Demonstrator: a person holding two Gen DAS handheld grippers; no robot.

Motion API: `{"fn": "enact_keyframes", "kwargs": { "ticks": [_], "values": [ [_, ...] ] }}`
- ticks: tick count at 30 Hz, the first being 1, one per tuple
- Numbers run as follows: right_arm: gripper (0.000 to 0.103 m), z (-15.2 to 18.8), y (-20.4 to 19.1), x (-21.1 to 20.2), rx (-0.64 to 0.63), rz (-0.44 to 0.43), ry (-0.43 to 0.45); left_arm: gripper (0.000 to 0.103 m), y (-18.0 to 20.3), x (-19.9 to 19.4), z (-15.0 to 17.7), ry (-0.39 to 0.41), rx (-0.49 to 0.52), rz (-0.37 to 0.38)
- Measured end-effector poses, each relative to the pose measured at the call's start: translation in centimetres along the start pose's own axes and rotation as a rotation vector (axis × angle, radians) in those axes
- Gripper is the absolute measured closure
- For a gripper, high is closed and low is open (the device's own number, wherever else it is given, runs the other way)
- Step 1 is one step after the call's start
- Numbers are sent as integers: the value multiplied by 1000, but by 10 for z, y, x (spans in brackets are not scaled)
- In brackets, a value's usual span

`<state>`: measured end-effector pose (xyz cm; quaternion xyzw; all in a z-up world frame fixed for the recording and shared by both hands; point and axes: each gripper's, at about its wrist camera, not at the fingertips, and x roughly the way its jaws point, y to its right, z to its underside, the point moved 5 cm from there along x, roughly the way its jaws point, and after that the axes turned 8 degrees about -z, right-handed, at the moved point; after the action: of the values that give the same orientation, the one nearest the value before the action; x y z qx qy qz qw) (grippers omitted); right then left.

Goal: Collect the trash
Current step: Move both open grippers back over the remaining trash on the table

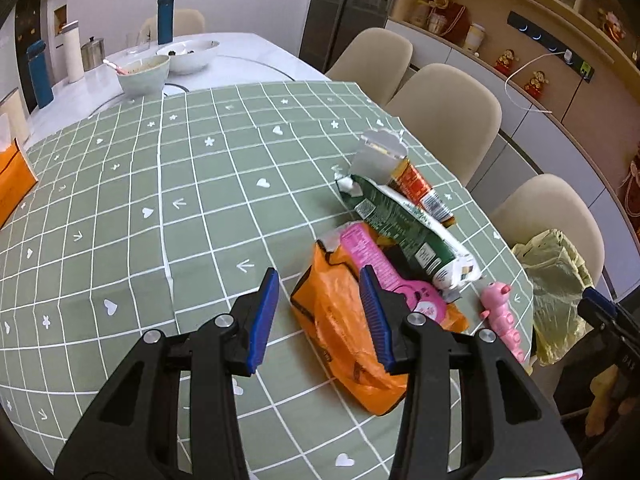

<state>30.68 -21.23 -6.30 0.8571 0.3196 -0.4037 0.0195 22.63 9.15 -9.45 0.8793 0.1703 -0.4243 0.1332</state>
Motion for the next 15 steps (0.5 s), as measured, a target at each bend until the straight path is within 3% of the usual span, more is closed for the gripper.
{"fn": "enact_keyframes", "kwargs": {
  "ticks": [7, 11, 15],
  "values": [
    [54, 3, -1, 10, -5, 51, -24, 63, 12, 17, 5, -91, -117, 145],
    [54, 2, -1, 16, 8, 23, -32, 63, 35, 26, 2, -89, -104, 157],
    [54, -12, -7, 23, -43, -17, -11, 63, 56, 46, 7, -104, -22, 92]
  ]
}}
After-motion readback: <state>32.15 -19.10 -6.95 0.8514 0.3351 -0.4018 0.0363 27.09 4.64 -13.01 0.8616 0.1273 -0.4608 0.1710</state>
